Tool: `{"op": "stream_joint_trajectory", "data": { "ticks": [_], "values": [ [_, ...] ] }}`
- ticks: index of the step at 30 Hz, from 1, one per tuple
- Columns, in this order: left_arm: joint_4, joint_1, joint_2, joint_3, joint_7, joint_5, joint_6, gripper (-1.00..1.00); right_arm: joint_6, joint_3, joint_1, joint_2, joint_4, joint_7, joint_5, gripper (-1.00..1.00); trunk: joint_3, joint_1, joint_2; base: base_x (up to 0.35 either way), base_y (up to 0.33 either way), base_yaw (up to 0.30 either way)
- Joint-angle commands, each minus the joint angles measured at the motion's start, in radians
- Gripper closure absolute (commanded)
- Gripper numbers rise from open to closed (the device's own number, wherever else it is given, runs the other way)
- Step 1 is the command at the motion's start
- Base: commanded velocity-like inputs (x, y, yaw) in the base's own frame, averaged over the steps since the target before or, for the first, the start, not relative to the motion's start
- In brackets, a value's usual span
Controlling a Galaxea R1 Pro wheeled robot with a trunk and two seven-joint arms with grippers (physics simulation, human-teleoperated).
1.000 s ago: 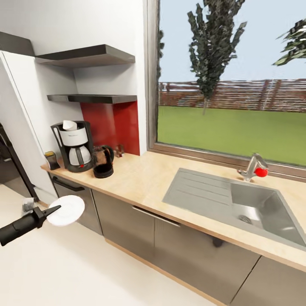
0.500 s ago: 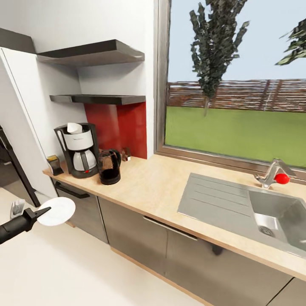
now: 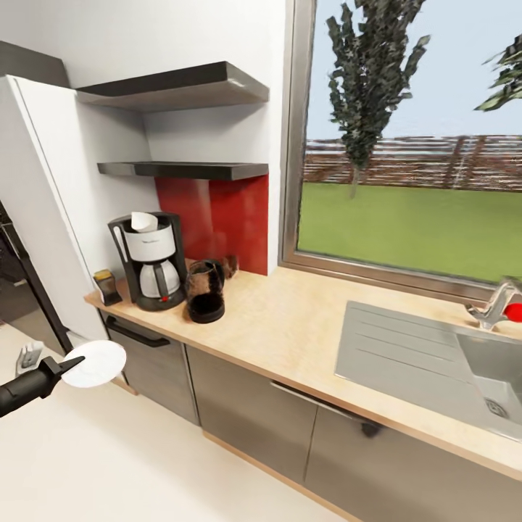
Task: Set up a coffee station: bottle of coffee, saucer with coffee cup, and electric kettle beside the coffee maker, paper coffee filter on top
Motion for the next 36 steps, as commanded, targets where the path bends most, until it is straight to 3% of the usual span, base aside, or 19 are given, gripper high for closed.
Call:
{"op": "stream_joint_trajectory", "data": {
  "ticks": [1,18,29,36],
  "values": [
    [0.001,-0.001,0.000,0.002,-0.002,-0.001,0.004,1.00,-0.002,0.005,-0.001,0.000,0.001,0.001,0.006,-1.00,-0.002,0.001,-0.002,0.112,0.296,0.000],
    [0.020,-0.001,-0.005,0.002,0.008,-0.001,0.004,1.00,-0.002,0.004,-0.001,0.000,0.000,0.002,0.005,-1.00,-0.002,0.001,-0.002,0.089,0.300,-0.009],
    [0.023,-0.001,-0.010,0.002,0.009,-0.001,0.004,1.00,-0.002,0.004,-0.001,0.000,0.000,0.002,0.004,-1.00,-0.002,0.001,-0.002,0.080,0.291,-0.235],
    [0.031,-0.001,-0.023,-0.001,0.009,-0.002,-0.032,1.00,-0.002,0.004,-0.001,0.000,0.000,0.002,0.003,-1.00,-0.002,0.001,-0.002,0.014,0.048,-0.262]
  ]
}}
